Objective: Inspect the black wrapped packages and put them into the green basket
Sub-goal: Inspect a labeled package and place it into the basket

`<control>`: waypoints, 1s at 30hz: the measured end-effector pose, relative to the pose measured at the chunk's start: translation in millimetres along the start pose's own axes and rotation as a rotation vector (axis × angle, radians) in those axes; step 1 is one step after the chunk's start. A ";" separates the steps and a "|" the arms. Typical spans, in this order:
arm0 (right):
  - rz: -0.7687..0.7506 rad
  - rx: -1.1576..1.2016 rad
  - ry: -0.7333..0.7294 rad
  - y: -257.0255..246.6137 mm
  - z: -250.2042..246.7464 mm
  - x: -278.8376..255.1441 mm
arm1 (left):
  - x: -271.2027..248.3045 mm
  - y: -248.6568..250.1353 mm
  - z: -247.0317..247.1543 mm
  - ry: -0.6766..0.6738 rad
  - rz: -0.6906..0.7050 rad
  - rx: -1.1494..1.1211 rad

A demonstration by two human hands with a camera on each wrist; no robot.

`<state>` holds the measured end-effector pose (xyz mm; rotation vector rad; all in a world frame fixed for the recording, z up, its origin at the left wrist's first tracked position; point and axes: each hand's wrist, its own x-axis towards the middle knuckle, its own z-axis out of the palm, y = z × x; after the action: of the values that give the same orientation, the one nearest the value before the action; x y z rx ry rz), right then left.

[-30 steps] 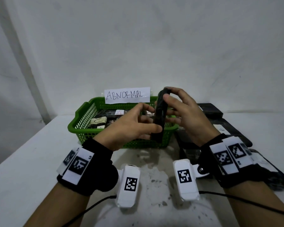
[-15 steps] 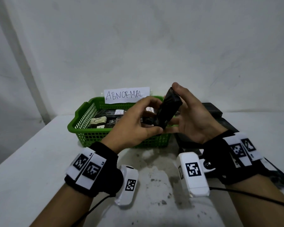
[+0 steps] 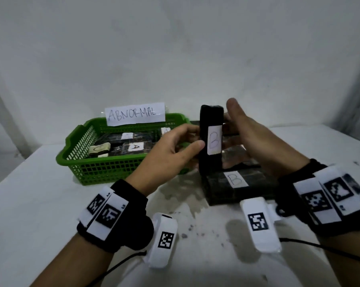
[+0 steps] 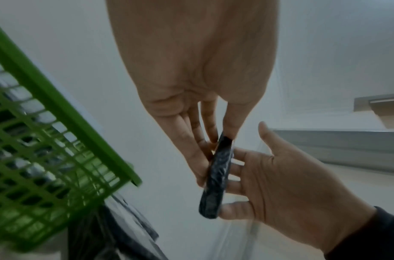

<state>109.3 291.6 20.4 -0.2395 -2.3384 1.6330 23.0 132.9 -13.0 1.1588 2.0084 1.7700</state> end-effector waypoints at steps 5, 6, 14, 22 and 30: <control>-0.138 -0.216 0.022 32.5 -41.5 -31.6 | -7.8 6.0 36.1 -0.092 -0.095 -0.151; -0.157 -0.259 -0.021 37.7 -47.2 -37.6 | -9.8 5.1 40.5 -0.113 -0.113 -0.099; -0.051 -0.827 -0.496 70.6 -48.3 -47.1 | -20.6 -19.1 45.5 -0.356 -0.229 0.459; -0.109 -0.998 -0.408 79.1 -20.3 -45.8 | -18.4 -28.2 53.2 -0.488 -0.477 0.909; -0.213 -1.125 -0.292 85.0 -23.1 -42.0 | -7.6 -34.7 55.1 -0.355 -0.455 0.978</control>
<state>154.5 329.5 -57.3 0.0504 -3.1046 0.1171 48.7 169.6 -60.8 0.9688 2.6402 0.2887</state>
